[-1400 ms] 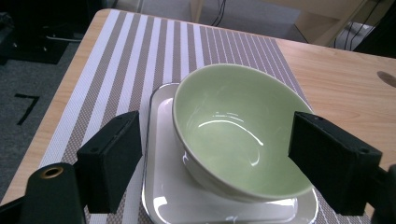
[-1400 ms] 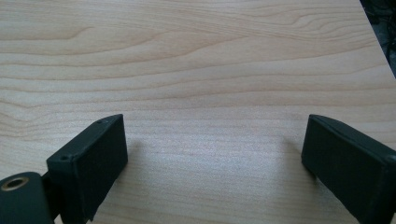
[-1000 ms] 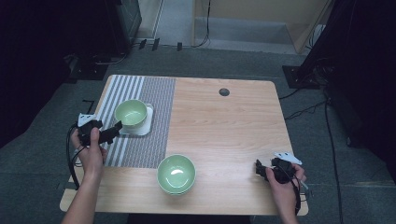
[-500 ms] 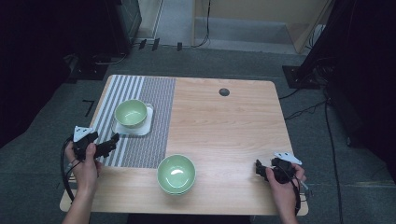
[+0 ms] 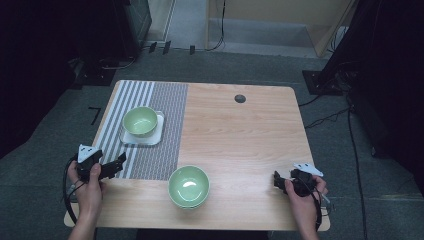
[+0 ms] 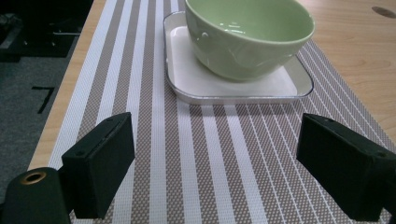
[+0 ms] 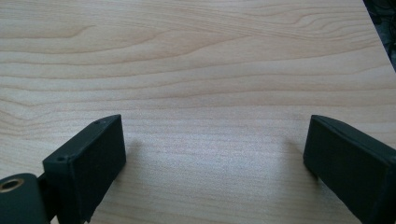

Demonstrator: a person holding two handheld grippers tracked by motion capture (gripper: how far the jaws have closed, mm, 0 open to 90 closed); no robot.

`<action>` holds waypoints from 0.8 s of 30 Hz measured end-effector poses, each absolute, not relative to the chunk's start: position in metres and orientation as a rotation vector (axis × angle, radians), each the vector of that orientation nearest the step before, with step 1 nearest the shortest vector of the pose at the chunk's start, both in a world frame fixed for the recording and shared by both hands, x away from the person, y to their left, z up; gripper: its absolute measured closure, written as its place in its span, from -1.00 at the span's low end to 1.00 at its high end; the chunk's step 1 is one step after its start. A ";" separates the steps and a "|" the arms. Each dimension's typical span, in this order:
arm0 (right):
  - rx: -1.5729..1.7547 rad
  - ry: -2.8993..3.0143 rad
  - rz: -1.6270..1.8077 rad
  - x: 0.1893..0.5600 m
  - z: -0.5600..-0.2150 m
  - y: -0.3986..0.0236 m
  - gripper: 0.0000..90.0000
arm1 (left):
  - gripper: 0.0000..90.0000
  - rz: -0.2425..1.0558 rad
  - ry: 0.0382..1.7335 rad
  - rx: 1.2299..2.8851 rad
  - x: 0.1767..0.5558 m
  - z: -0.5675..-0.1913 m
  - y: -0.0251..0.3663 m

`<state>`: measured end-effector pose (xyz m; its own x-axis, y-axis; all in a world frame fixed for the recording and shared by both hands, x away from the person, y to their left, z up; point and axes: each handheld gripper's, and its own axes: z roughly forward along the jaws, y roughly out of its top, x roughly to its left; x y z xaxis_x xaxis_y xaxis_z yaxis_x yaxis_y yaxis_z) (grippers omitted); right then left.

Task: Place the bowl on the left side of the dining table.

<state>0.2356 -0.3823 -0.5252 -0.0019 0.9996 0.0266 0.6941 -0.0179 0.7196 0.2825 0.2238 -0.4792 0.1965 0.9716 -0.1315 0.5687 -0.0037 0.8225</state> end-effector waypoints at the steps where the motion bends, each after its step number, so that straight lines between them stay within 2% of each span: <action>1: 1.764 1.748 0.770 0.236 -0.525 -0.382 -0.88 | -0.75 0.638 1.474 1.677 0.282 -0.480 0.224; 24: 1.762 1.751 0.771 0.235 -0.525 -0.382 -0.89 | -0.76 0.647 1.531 1.737 0.258 -0.505 0.245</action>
<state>0.2355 -0.3819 -0.5252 -0.0053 0.9996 0.0269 0.6945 -0.0156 0.7193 0.2579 0.2446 -0.5052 0.1680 0.9817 -0.0896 0.6197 -0.0345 0.7841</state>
